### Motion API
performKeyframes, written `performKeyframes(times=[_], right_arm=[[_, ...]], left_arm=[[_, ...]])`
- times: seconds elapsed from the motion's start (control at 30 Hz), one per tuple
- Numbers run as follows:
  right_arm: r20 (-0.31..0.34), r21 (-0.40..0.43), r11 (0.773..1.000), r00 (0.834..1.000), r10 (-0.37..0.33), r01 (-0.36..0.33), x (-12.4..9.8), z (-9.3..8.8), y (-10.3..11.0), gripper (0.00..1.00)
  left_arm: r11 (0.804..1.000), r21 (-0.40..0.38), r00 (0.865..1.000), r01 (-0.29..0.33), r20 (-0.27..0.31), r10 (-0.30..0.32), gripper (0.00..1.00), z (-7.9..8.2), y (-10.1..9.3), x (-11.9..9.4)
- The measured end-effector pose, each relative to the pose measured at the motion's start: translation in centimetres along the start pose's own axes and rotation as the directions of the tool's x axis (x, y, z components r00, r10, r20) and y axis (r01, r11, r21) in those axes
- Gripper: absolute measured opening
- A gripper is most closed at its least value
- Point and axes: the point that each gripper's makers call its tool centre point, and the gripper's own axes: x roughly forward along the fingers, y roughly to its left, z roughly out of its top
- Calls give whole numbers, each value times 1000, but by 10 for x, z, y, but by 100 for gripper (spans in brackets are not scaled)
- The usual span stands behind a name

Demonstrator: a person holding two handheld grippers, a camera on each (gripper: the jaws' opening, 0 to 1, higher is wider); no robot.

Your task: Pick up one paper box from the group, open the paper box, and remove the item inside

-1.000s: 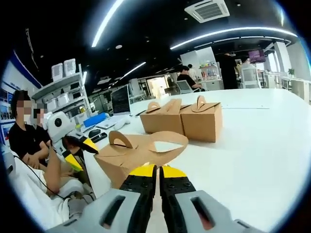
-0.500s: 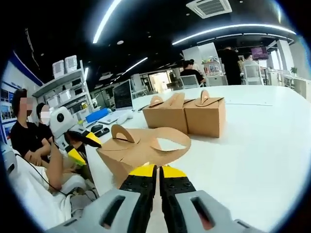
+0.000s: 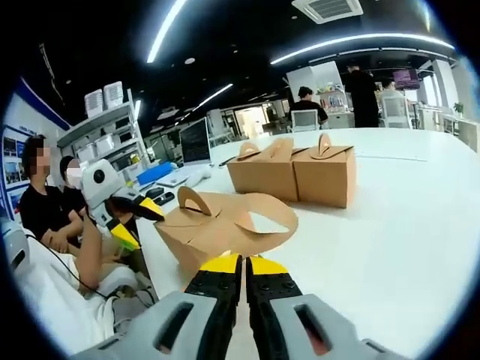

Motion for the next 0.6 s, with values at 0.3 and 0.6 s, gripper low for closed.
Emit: performKeyframes(times=[0.3, 0.6], right_arm=[[8, 0, 1000, 1000, 10, -10, -1, 2, 2, 4], [14, 4, 1000, 1000, 16, -16, -2, 4, 4, 4]], left_arm=[[1000, 5, 1000, -18, 2, 18, 32, 1, 3, -1], [999, 6, 999, -35, 17, 35, 32, 6, 6, -4]])
